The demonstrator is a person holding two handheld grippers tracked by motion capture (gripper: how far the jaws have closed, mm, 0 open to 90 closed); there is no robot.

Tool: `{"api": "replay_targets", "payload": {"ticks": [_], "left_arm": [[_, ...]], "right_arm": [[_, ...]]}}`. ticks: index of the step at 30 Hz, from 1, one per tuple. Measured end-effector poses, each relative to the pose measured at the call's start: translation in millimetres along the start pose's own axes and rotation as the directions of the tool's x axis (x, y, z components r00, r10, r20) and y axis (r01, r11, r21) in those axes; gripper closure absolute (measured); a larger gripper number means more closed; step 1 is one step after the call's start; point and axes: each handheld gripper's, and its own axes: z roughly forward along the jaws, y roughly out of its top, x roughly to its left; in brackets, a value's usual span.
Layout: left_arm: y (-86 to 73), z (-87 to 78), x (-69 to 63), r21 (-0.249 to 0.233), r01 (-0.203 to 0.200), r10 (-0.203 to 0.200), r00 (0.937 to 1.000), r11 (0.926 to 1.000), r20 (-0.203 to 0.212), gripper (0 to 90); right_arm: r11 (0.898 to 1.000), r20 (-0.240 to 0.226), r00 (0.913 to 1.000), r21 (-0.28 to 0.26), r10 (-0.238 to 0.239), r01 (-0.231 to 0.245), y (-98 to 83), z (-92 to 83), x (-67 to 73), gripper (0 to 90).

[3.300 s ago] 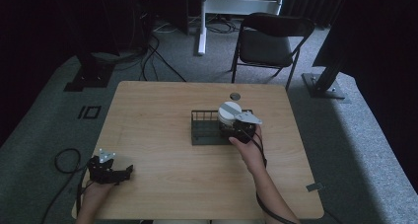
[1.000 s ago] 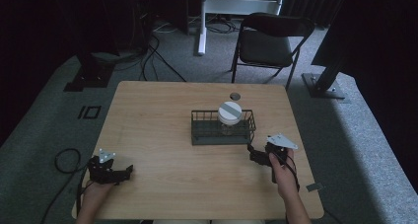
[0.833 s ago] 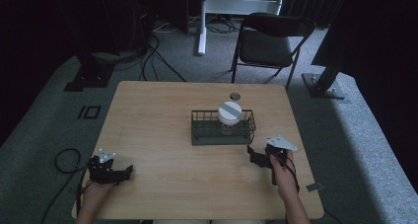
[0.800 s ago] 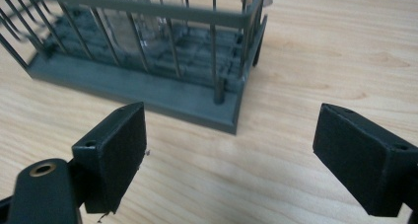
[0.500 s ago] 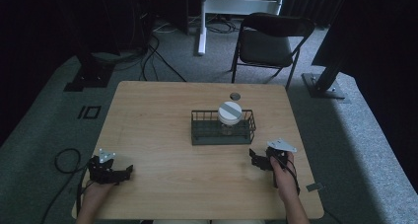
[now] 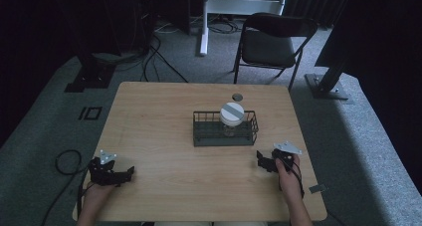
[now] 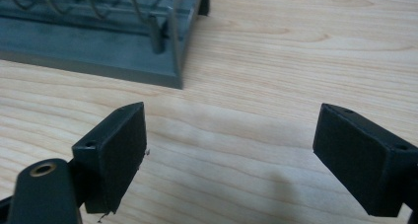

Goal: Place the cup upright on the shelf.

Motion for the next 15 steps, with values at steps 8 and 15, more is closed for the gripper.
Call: {"api": "replay_targets", "payload": {"ticks": [8, 15], "left_arm": [[0.0, 0.0, 0.0, 0.0, 0.0, 0.0, 1.0, 1.0, 0.0, 0.1], [0.0, 0.0, 0.0, 0.0, 0.0, 0.0, 1.0, 1.0, 0.0, 0.1]], "right_arm": [[0.999, 0.07, 0.9973, 0.026, 0.023, -0.025, -3.8, 3.0, -8.7, 12.7], [0.997, 0.122, 0.9919, 0.062, 0.035, -0.043, -7.6, 4.7, -17.3, 12.7]]}}
